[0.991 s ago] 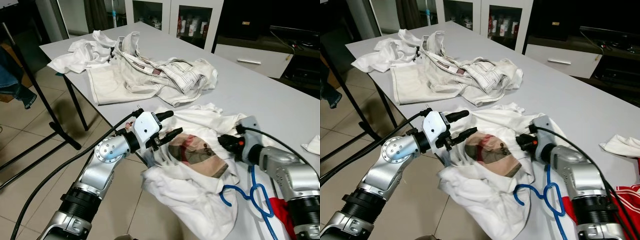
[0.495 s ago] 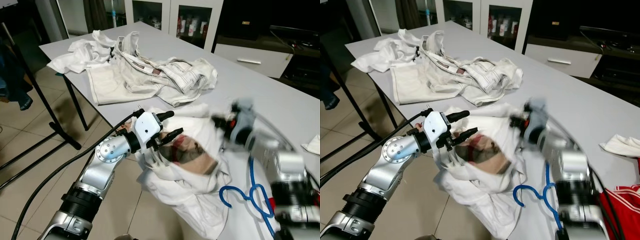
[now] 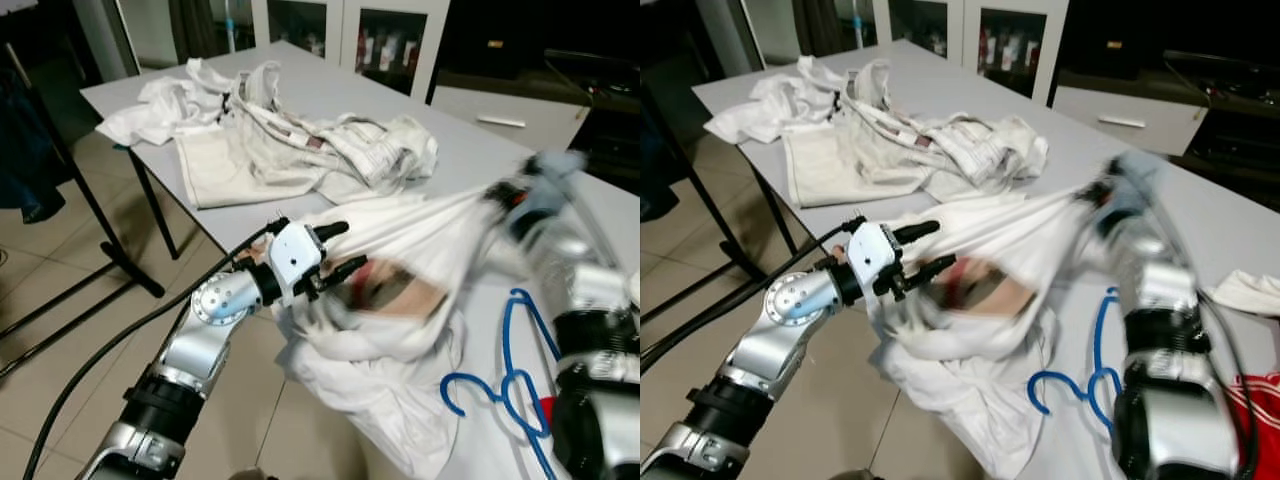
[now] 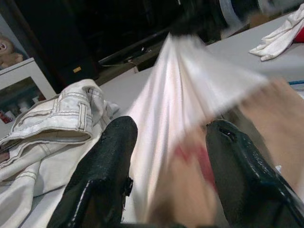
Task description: Hang hanger
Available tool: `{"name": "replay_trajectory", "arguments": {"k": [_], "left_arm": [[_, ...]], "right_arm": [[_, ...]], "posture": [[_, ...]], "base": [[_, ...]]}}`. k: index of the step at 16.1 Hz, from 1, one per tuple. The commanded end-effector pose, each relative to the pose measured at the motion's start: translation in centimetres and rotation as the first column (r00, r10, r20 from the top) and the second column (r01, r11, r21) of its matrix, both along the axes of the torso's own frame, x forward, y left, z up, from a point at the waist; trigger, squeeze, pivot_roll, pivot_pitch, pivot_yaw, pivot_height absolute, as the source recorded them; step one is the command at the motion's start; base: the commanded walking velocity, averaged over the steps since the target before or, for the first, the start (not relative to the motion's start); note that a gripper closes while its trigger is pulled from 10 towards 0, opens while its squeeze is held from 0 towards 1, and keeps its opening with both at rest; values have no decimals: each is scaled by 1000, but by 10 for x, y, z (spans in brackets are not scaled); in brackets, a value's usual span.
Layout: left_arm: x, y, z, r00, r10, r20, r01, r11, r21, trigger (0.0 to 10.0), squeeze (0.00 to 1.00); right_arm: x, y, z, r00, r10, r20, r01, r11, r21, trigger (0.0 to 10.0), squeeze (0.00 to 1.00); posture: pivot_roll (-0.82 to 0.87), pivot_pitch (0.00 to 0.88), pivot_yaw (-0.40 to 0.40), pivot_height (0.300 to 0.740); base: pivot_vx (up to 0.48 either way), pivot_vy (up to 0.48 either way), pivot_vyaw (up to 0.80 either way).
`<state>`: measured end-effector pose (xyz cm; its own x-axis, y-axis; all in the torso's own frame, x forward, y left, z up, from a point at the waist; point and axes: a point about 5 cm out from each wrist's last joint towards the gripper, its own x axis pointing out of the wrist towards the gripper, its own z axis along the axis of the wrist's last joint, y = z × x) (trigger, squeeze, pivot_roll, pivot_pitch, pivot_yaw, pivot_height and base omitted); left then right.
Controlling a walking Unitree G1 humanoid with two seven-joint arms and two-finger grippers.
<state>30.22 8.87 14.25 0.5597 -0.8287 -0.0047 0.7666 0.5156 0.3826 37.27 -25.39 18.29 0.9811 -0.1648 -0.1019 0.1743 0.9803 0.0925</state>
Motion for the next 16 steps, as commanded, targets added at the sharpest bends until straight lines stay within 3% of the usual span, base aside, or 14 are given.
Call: {"name": "replay_trajectory", "arguments": {"k": [1,4,7,9,13,16], "left_arm": [[3,-1,6,1000,0,27,0,1000,10,10000,0],[4,-2,6,999,-6,32,6,1000,11,10000,0],[3,-4,6,999,-12,33,12,1000,10,10000,0],[2,-4,6,999,-11,32,11,1000,8,10000,0],[1,-3,5,1000,-6,30,6,1000,8,10000,0],[1,-3,3,1000,-13,22,12,1000,11,10000,0]], "right_arm": [[2,-8,13,997,-50,52,50,999,-7,0,0],[10,-24,49,978,-119,170,128,991,-49,0,0],[12,-29,73,955,-149,258,176,981,-84,0,0],[10,-35,88,919,-183,351,235,965,-114,0,0],[3,-41,79,905,-203,375,272,952,-141,0,0],[-8,-42,92,858,-186,478,270,956,-114,0,0]], "posture": [[17,0,-2,723],[13,0,0,723],[10,0,1,723],[13,0,-1,723],[17,0,-1,723],[0,0,14,723]], "base": [[0,0,0],[0,0,0],[0,0,0],[0,0,0],[0,0,0],[0,0,0]]}}
